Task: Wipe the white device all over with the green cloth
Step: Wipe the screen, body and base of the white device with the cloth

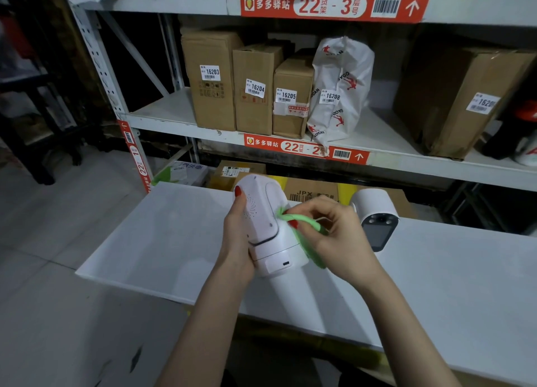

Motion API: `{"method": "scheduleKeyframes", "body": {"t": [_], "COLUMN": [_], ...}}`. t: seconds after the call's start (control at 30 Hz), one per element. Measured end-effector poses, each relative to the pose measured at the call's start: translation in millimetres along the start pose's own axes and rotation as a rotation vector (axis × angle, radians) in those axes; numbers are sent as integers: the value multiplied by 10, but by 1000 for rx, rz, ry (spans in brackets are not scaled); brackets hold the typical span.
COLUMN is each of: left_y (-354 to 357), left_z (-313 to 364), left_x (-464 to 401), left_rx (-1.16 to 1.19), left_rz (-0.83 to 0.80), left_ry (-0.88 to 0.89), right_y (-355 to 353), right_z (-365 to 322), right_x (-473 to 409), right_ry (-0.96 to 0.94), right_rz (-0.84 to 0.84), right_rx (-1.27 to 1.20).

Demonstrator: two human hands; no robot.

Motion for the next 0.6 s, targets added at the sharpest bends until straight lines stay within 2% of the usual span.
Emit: {"method": "scheduleKeyframes", "body": {"t": [0.13, 0.37, 0.5, 0.6], "left_y": [13, 48, 53, 55], "left_z": [-11, -38, -67, -57], "left_x": [-15, -30, -28, -23], "left_rx": [28, -15, -35, -25], "left_rz": [-18, -75, -90, -93], "left_ry": [-5, -34, -44, -35], "right_y": [-77, -73, -137, -146], "right_z": [88, 22, 92, 134], "right_x": [-21, -13, -6, -10], "right_ry": [35, -15, 35, 89], "right_rz": [125, 145, 225, 216], "right_rx": [52, 4, 165, 208]}}
Point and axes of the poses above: each hand's wrist, its own x-axis away from the middle knuckle, its own y-axis out of the palm, z = x × y, the point moved 7 cm from there along -x, towards the middle knuckle, and after that the axes turned 6 degrees about -z, right-handed, at the moved point
